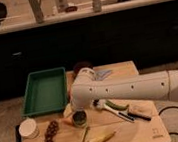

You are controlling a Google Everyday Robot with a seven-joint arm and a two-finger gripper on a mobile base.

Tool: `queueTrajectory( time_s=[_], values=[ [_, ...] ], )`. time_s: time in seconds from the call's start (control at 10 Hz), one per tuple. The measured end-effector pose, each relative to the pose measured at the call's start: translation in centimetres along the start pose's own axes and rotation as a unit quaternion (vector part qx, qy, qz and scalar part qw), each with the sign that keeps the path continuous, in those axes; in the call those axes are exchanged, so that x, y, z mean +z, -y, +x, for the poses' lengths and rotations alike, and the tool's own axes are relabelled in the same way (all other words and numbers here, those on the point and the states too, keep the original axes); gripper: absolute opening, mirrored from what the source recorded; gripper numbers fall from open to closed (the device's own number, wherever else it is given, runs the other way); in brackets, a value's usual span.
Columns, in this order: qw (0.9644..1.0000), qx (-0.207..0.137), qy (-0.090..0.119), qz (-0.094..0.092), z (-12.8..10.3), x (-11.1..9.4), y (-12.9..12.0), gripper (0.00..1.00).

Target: Stack cups on top of each other

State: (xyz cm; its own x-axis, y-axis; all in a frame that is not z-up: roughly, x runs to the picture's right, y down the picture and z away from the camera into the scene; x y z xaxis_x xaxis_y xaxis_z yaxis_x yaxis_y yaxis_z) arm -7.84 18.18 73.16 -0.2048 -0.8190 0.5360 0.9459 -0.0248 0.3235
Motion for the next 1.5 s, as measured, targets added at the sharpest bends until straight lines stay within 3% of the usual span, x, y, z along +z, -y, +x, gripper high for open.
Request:
queueTrajectory(
  time_s=[1.5],
  values=[
    [1.0000, -0.001, 0.000, 0.009, 0.9, -1.0, -0.1, 0.80]
  ],
)
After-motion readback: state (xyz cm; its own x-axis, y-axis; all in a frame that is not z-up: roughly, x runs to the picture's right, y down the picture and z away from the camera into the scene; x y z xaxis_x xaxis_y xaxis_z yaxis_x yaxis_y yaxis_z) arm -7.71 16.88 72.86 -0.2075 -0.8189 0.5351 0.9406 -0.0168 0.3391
